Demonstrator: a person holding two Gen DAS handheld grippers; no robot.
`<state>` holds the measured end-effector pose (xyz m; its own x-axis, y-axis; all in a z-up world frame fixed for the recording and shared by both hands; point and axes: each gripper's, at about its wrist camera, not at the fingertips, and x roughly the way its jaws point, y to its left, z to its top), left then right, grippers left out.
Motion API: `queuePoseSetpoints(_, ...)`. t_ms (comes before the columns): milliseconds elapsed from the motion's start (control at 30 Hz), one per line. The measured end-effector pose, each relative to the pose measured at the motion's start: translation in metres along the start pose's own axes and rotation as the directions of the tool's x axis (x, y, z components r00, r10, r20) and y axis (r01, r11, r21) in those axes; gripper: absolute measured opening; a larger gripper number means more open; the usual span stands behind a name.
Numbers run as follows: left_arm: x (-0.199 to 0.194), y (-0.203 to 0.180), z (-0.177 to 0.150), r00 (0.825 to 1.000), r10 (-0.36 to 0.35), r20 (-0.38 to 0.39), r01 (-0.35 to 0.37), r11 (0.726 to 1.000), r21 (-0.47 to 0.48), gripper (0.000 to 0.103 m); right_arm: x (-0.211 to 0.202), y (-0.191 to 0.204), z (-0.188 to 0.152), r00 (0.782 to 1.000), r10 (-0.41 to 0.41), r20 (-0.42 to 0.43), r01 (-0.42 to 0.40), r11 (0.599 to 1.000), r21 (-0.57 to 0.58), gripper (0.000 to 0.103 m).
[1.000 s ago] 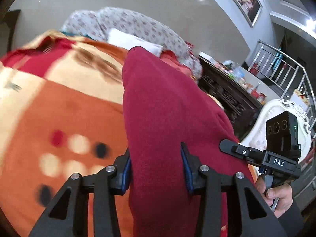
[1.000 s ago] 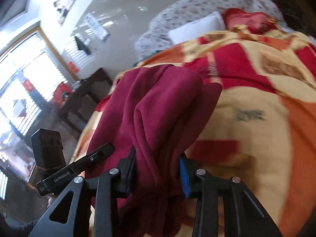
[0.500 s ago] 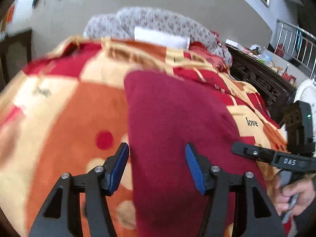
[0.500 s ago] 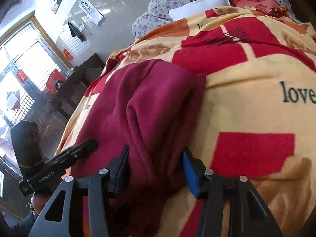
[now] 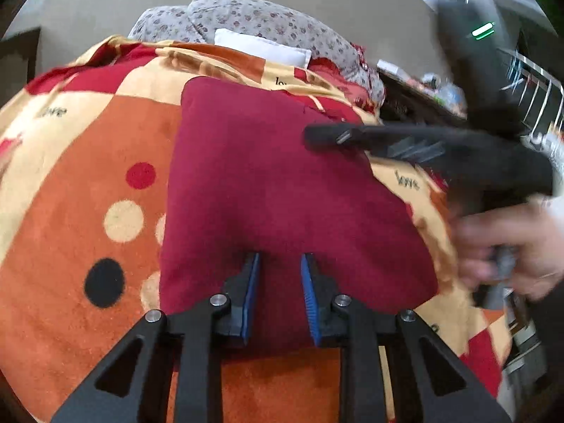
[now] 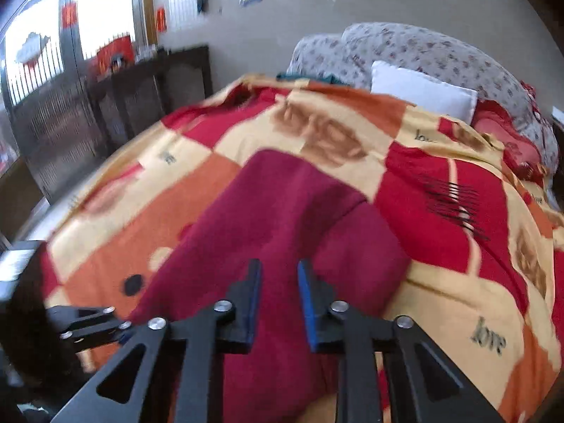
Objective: Fold small clothes
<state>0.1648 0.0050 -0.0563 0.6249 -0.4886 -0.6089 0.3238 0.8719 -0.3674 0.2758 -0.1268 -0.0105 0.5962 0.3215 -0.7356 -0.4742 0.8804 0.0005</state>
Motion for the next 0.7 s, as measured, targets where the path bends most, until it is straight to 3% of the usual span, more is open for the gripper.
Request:
queuePoseSetpoints(67, -0.001, 0.002, -0.002, 1.0, -0.021, 0.009, 0.021, 1.0, -0.006, 0.023, 0.027, -0.015, -0.005, 0.993, -0.102, -0.067, 0.102, 0.995, 0.001, 0.012)
queuePoseSetpoints(100, -0.002, 0.002, -0.003, 0.999, -0.031, 0.012, 0.031, 1.0, -0.003, 0.023, 0.036, -0.028, -0.008, 0.99, -0.115, -0.085, 0.118, 0.992, 0.036, 0.012)
queuePoseSetpoints(167, -0.002, -0.002, -0.003, 1.0, -0.028, 0.012, 0.028, 1.0, 0.012, 0.023, 0.043, -0.047, -0.017, 0.994, -0.081, -0.071, 0.088, 0.992, 0.096, 0.011)
queuePoseSetpoints(267, -0.002, -0.002, -0.003, 1.0, -0.027, 0.015, 0.027, 1.0, 0.01, 0.023, 0.039, -0.045, -0.019, 0.995, -0.081, -0.052, 0.086, 0.992, 0.098, 0.011)
queuePoseSetpoints(367, -0.002, 0.005, -0.002, 0.999, -0.041, 0.02, 0.041, 0.999, -0.021, 0.023, 0.009, -0.04, -0.013, 1.0, -0.027, -0.001, 0.027, 0.992, 0.12, 0.012)
queuePoseSetpoints(467, -0.002, 0.004, -0.002, 0.999, -0.037, 0.022, 0.037, 0.999, -0.018, 0.023, -0.035, -0.016, -0.016, 0.996, 0.074, 0.041, -0.076, 0.996, 0.048, 0.012)
queuePoseSetpoints(567, -0.002, 0.003, -0.003, 0.999, -0.033, 0.023, 0.033, 0.999, -0.013, 0.023, -0.057, 0.016, -0.04, 0.993, 0.116, -0.026, -0.118, 0.99, -0.075, 0.012)
queuePoseSetpoints(600, -0.002, 0.003, -0.003, 0.999, -0.033, 0.023, 0.034, 0.999, -0.014, 0.023, -0.054, 0.023, -0.05, 0.993, 0.1, -0.065, -0.107, 0.988, -0.115, 0.012)
queuePoseSetpoints(667, -0.002, 0.002, -0.003, 0.999, -0.037, 0.019, 0.037, 0.999, -0.01, 0.023, -0.036, 0.027, -0.078, 0.99, -0.022, -0.137, -0.004, 0.982, -0.188, 0.012)
queuePoseSetpoints(700, -0.001, 0.001, -0.004, 0.999, -0.032, 0.014, 0.032, 0.999, -0.004, 0.023, -0.03, 0.024, -0.088, 0.99, -0.018, -0.138, -0.007, 0.985, -0.175, 0.012)
